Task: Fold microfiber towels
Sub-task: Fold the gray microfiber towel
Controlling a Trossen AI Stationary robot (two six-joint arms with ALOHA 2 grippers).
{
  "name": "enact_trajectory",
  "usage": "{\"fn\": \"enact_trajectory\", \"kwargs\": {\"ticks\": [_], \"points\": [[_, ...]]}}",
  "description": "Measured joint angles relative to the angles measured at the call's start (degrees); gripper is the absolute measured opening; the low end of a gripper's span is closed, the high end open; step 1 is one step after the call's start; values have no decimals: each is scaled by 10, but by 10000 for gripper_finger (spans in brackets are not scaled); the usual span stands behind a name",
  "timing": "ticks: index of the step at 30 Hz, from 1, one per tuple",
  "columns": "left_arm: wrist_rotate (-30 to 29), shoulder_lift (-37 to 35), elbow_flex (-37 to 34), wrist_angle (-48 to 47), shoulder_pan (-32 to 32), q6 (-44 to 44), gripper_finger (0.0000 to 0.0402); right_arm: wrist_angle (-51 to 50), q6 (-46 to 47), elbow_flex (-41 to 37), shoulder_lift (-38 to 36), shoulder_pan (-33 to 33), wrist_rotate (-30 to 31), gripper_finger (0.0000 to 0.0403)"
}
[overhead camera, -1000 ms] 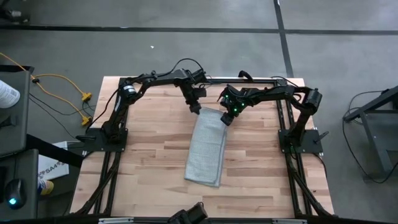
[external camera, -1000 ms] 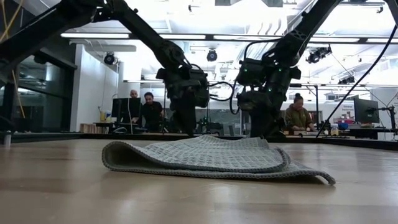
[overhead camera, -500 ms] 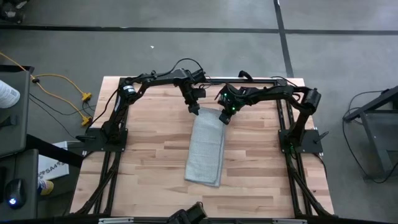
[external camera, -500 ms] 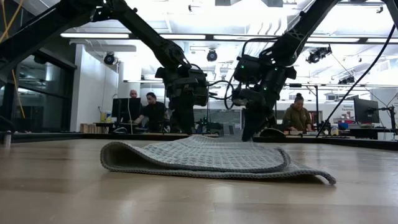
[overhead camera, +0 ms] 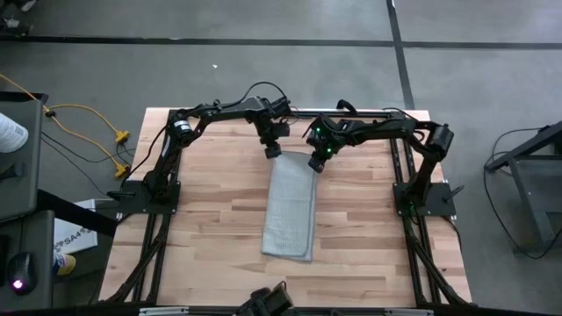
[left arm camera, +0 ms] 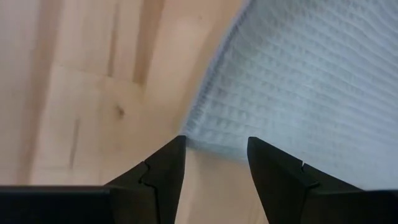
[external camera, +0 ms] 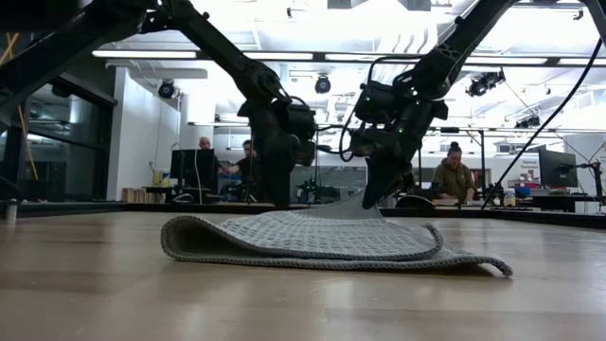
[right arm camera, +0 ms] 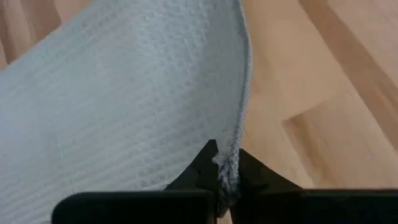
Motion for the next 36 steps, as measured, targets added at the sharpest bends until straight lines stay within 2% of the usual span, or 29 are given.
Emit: {"fn": "enact_trajectory", "kwargs": {"ticks": [5,15,19,34,36], "points": [[-6,0,1,29,0,0,175,-1,1,0,0,1,-3,5],[5,1,1,26,3,0,175,-10,11,0,0,3,-17,4],[35,7,1,20,13,-19,175,-14,11,0,-1,11,-16,4],[51,26,2,13,23,-74,175,-19,11,0,-1,21,-14,4],[77,27,1,20,23,-68,175,-19,11,0,-1,21,-13,4]]}}
